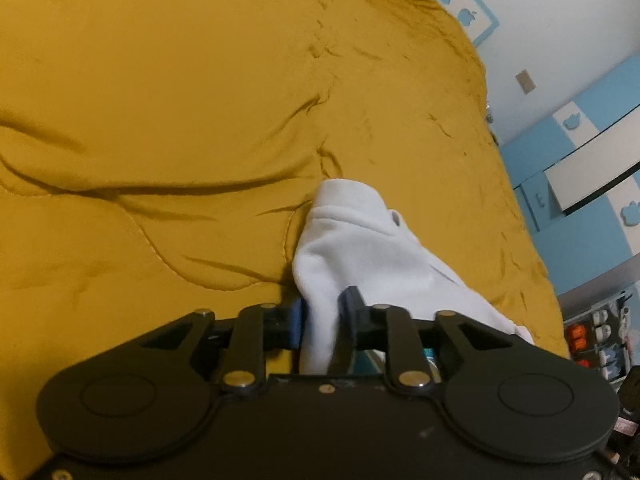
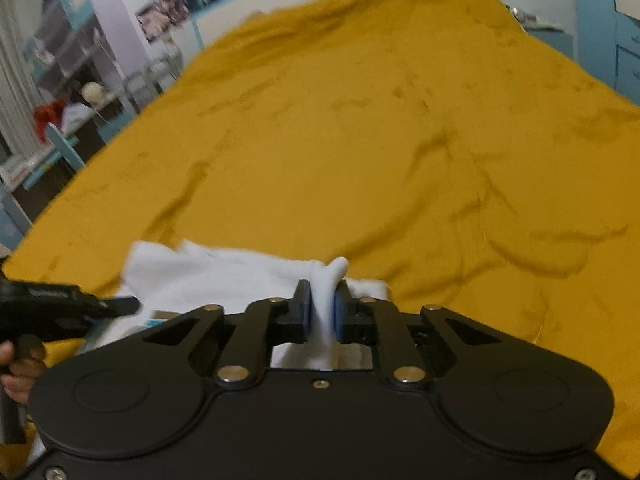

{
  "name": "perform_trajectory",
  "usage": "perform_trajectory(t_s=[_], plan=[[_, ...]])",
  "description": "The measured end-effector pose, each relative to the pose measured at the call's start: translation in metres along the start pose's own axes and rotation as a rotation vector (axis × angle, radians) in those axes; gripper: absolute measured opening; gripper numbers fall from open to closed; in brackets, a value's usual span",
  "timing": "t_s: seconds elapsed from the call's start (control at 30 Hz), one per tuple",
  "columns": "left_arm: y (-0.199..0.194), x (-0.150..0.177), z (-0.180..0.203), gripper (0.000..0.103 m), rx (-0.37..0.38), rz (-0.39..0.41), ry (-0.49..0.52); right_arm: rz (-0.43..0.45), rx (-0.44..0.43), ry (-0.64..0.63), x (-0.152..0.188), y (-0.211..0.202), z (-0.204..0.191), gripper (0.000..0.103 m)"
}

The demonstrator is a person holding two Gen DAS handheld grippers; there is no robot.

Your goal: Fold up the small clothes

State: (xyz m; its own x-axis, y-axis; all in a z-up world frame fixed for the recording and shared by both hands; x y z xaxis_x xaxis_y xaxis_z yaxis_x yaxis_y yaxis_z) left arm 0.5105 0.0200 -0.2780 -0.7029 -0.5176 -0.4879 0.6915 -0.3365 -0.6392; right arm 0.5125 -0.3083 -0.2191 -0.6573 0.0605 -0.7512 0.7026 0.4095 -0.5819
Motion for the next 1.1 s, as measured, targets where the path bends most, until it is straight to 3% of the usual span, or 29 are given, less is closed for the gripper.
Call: perform_trajectory(t_s=[0.03,0.1,0.13,0.23,0.3,0.47,0.67,0.87,0.93,0.97,1.03,1.07,1.1], plan=[[-0.002,-0.001,0.000,0.026,0.000,-0.010,-0.003,0.005,-0.004,0.015,0.001,-0.002,0.003,0.015],[-0.012,-0.005,0.004,0.041,0.003,-0.010,0.005,0.006,-0.006,0.051,0.001,-0.014,0.007,0.033],[-0.019,-0.006,0.006,0.043,0.003,-0.002,0.021,0.010,-0.011,0.068,0.000,-0.024,0.008,0.037],[-0.060,0.000,0.012,0.049,0.017,0.008,0.099,0.014,-0.041,0.064,0.000,-0.066,0.000,0.038],[-0.092,0.014,0.014,0.055,0.030,-0.007,0.157,0.015,-0.061,0.043,0.003,-0.098,-0.012,0.045],[-0.153,0.066,0.008,0.061,0.052,-0.072,0.210,-0.001,-0.080,0.026,0.041,-0.171,-0.031,0.054],[-0.172,0.126,-0.005,0.064,0.104,-0.181,0.062,-0.007,-0.046,0.096,0.089,-0.203,-0.042,0.055],[-0.151,0.140,0.000,0.066,0.095,-0.191,0.044,-0.013,-0.008,0.138,0.106,-0.190,-0.041,0.055],[-0.145,0.140,0.007,0.066,0.090,-0.192,0.041,-0.018,-0.002,0.134,0.107,-0.187,-0.042,0.050],[-0.144,0.142,0.007,0.065,0.090,-0.192,0.049,-0.024,0.005,0.124,0.105,-0.184,-0.043,0.038],[-0.140,0.144,0.012,0.042,0.088,-0.192,0.060,-0.037,0.011,0.122,0.105,-0.181,-0.042,0.028],[-0.139,0.146,0.013,0.022,0.111,-0.207,0.051,-0.034,0.013,0.125,0.105,-0.182,-0.042,0.020],[-0.141,0.146,0.014,0.020,0.110,-0.205,0.038,-0.033,0.011,0.127,0.104,-0.184,-0.043,0.017]])
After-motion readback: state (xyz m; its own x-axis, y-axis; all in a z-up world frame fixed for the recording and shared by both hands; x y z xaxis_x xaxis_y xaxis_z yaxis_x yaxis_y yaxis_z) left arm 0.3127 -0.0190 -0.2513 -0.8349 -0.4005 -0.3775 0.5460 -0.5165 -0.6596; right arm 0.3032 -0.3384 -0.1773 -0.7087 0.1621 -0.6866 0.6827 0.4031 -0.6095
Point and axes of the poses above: each gripper's, at about its wrist camera, not at the fingertips, and y roughly the way its jaws point, z to its right, x to its underside, the point moved 3 cm from there along y, roughly the way its jaws point, and after that the axes turned 3 degrees about z, right-handed, at the moved point
